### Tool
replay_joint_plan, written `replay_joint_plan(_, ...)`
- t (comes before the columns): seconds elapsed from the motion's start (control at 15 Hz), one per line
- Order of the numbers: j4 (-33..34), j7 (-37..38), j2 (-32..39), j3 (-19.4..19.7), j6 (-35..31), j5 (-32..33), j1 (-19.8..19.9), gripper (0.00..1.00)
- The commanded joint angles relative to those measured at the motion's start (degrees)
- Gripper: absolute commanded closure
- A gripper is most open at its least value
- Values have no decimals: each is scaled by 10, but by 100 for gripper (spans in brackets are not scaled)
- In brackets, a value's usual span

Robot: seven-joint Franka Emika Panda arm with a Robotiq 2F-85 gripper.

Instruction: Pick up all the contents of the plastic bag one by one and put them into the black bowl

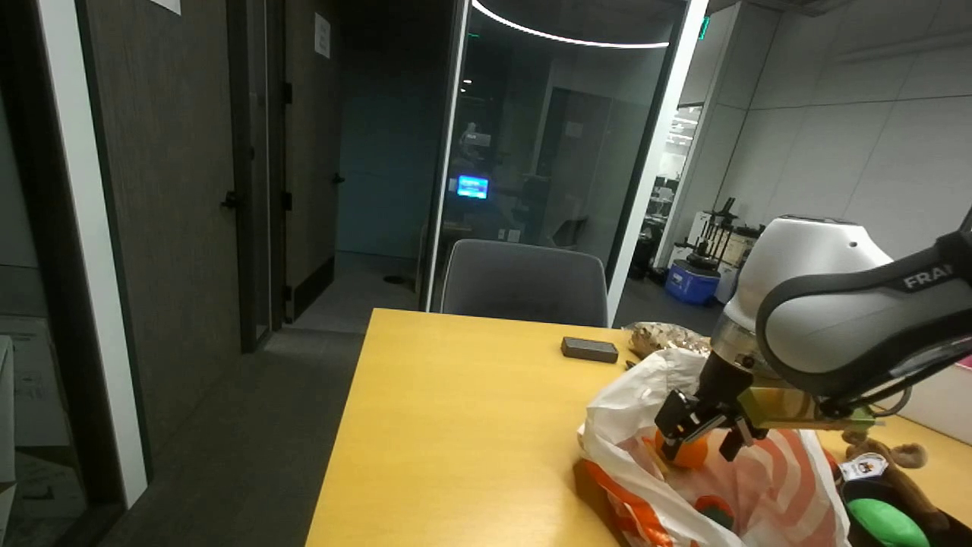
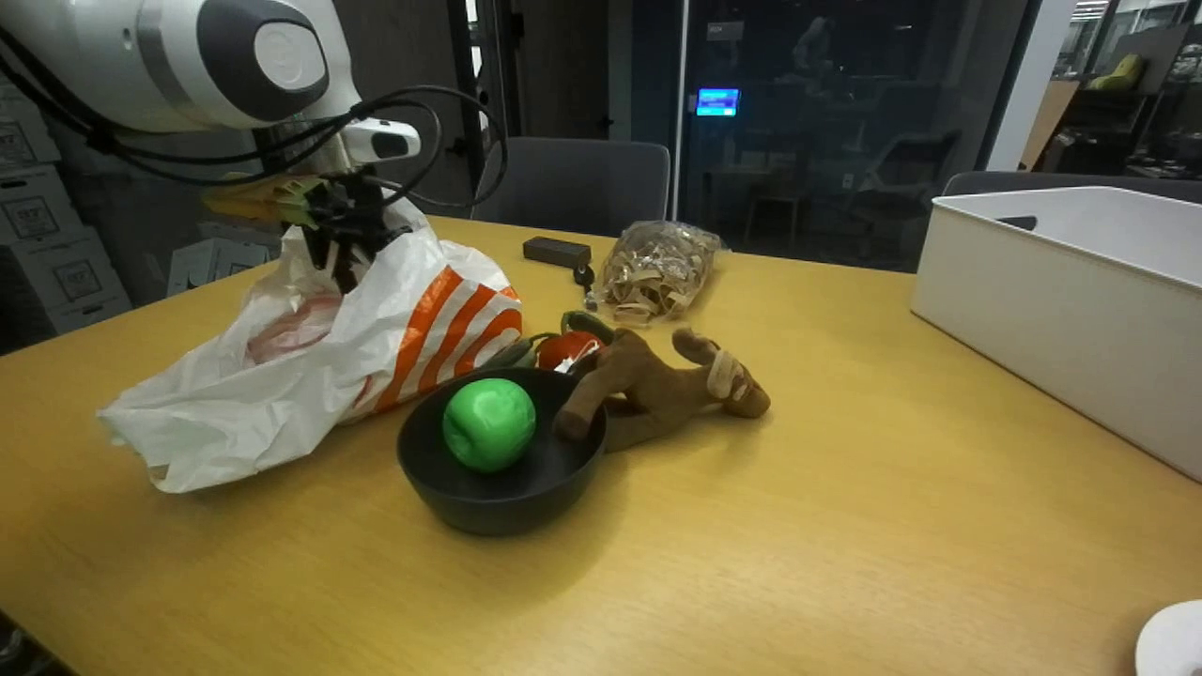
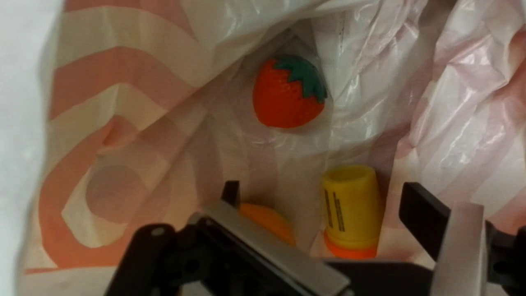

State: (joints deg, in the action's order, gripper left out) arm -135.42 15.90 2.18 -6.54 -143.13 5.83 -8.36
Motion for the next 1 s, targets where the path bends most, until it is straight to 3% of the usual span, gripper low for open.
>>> replay_joint_plan(0.0, 20, 89, 23, 1, -21, 85, -6, 0)
replay_joint_plan(0.27, 31, 144, 47, 2, -23, 138, -17, 0)
replay_joint_plan(0.93, 82, 143, 122, 12, -46, 122, -43, 0)
